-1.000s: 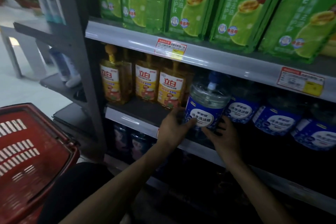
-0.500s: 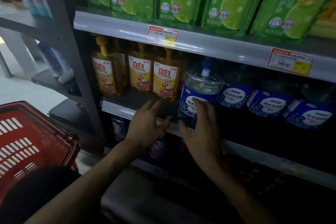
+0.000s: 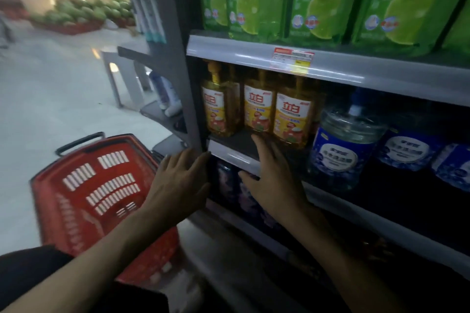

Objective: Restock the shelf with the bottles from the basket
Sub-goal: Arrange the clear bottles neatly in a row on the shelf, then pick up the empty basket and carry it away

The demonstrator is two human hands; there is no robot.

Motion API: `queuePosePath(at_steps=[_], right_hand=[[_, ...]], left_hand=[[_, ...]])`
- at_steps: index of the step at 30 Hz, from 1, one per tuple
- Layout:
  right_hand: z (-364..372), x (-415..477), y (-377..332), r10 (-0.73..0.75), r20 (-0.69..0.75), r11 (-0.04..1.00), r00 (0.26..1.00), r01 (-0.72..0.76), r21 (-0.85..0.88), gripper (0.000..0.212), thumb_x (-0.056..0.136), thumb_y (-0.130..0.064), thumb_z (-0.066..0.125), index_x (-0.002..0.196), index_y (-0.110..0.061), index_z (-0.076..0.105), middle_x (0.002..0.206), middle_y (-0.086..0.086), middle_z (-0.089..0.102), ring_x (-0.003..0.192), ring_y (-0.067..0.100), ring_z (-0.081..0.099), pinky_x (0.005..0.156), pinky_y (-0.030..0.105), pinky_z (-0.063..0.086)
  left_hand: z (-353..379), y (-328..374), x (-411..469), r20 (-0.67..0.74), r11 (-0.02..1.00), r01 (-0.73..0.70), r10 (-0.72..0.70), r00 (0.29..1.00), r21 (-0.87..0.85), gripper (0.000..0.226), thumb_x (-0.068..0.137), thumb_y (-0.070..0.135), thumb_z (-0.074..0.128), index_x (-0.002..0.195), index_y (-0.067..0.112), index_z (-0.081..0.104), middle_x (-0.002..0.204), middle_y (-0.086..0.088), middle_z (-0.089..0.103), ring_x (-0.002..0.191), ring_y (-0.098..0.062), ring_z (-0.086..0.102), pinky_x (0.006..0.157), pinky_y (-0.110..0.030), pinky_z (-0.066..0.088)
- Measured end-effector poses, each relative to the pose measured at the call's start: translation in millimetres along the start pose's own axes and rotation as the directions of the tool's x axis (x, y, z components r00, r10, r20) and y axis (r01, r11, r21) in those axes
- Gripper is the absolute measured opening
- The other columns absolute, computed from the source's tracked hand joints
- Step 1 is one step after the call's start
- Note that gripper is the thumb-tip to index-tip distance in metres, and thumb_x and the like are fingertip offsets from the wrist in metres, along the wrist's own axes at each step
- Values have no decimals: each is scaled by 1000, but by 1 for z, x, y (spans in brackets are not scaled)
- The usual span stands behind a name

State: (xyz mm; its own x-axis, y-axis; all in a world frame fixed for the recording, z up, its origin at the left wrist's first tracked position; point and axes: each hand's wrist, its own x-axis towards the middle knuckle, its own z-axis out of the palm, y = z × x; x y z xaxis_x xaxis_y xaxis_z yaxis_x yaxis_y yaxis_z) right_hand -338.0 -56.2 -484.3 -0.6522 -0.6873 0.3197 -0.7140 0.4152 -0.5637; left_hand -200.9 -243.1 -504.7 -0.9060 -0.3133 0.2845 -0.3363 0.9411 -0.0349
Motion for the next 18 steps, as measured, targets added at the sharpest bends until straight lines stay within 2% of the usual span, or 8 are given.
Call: queuePosePath(at_steps=[2,5,9,12,14,16,18], right_hand=[[6,3,-13,-62,122,997,991,66,-29,86,95,-37,66,161,-31,11,162,-3,26,145,19,31,111,36,39],[23,9,-23,-96,225,984,970,126,-123,90,95,-41,65,161,-29,4,166,1,18,148,25,27,115,43,37],[61,18,-32,-84,363,964,928,168,-208,90,96,-42,63,161,-29,2,167,6,10,153,28,15,121,46,28],[90,20,-37,-118,465,928,877,265,-263,84,99,-41,57,161,-28,2,167,9,11,153,31,13,121,47,23],[105,19,-44,-138,549,897,824,340,-284,82,99,-38,57,161,-25,5,165,11,15,152,33,16,120,47,24],[122,20,-52,-163,593,871,788,398,-289,81,99,-37,58,161,-22,9,161,12,21,147,33,24,117,47,32],[140,22,-57,-162,629,854,761,428,-297,77,97,-40,58,159,-23,15,152,11,34,138,32,38,108,46,41]], left_hand=[[-7,-18,-16,36,992,-43,39,999,115,70,90,56,47,151,23,44,147,-16,53,130,-37,55,107,-54,44],[-2,-48,-42,93,990,-10,-3,996,143,68,94,58,40,156,28,40,151,-11,51,136,-31,52,114,-49,42],[42,-99,-91,176,985,154,-166,970,79,85,91,74,33,163,29,25,152,-11,53,132,-30,56,111,-48,47],[72,-123,-118,259,942,331,-307,916,-56,97,89,80,42,166,27,15,153,-7,52,123,-28,62,99,-44,54],[84,-131,-128,274,920,382,-346,897,-89,94,89,79,41,164,26,25,153,-6,52,122,-28,65,96,-42,55],[91,-133,-135,264,949,315,-301,916,-14,92,87,82,35,157,23,41,145,-5,59,116,-27,68,90,-40,58],[99,-133,-145,287,976,219,-215,933,17,87,83,83,40,145,24,56,133,-3,66,109,-27,70,87,-41,58]])
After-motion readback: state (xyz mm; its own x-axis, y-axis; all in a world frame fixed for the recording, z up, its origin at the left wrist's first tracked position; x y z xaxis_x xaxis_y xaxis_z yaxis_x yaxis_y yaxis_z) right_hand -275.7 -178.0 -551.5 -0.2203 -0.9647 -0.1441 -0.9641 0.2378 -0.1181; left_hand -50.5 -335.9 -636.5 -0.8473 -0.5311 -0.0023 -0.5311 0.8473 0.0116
